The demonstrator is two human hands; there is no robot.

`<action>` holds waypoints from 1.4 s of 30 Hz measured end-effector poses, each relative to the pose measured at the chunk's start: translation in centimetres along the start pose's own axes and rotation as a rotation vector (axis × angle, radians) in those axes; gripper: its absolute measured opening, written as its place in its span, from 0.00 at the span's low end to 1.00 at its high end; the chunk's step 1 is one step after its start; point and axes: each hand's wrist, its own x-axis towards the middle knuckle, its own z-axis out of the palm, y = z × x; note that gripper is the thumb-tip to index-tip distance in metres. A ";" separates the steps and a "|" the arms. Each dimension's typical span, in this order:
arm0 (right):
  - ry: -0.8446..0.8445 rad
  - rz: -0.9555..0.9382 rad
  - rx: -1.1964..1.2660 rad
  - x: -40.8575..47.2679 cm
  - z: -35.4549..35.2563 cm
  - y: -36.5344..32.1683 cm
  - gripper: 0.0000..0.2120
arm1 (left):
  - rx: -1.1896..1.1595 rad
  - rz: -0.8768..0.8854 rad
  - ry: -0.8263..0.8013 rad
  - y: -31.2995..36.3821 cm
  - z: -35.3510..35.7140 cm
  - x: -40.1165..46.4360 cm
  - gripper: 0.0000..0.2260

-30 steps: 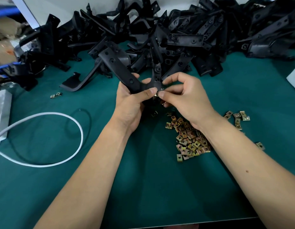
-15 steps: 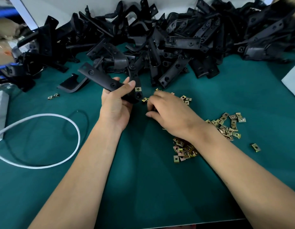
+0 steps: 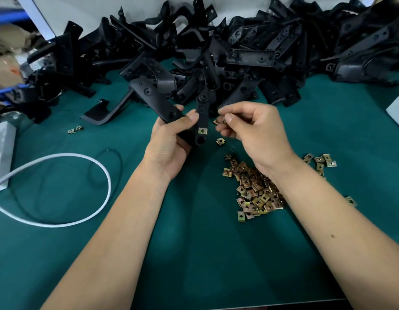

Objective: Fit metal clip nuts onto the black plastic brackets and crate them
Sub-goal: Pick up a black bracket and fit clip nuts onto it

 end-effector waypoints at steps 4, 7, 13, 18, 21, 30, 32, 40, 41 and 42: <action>-0.025 0.079 0.243 -0.1 -0.4 -0.5 0.07 | -0.012 -0.022 -0.029 0.0 0.0 -0.1 0.15; -0.071 0.070 0.300 -0.2 -0.3 -0.7 0.07 | -0.001 -0.023 -0.050 -0.1 0.0 -0.2 0.16; -0.074 0.086 0.318 -0.1 -0.4 -0.4 0.09 | -0.037 -0.012 -0.051 0.0 0.1 -0.4 0.13; -0.073 0.073 0.218 0.0 -0.4 -0.2 0.14 | -0.006 -0.024 -0.040 0.0 0.3 -0.4 0.15; -0.061 0.047 0.155 0.0 -0.4 0.0 0.13 | -0.005 -0.030 -0.048 -0.1 0.4 -0.5 0.15; -0.003 -0.076 0.086 -0.1 -0.1 0.1 0.06 | -0.002 -0.043 -0.056 -0.1 0.5 -0.5 0.14; 0.004 -0.107 0.085 -0.1 -0.1 0.0 0.06 | -0.003 -0.046 -0.061 -0.1 0.5 -0.5 0.14; 0.012 -0.045 0.203 -0.2 0.1 0.1 0.06 | -0.015 -0.046 -0.050 -0.1 0.5 -0.5 0.14; 0.009 -0.035 0.212 -0.2 0.0 0.1 0.07 | -0.018 -0.045 -0.052 -0.1 0.5 -0.5 0.14; 0.001 -0.028 0.215 -0.2 0.0 0.1 0.07 | -0.020 -0.045 -0.056 -0.2 0.4 -0.5 0.14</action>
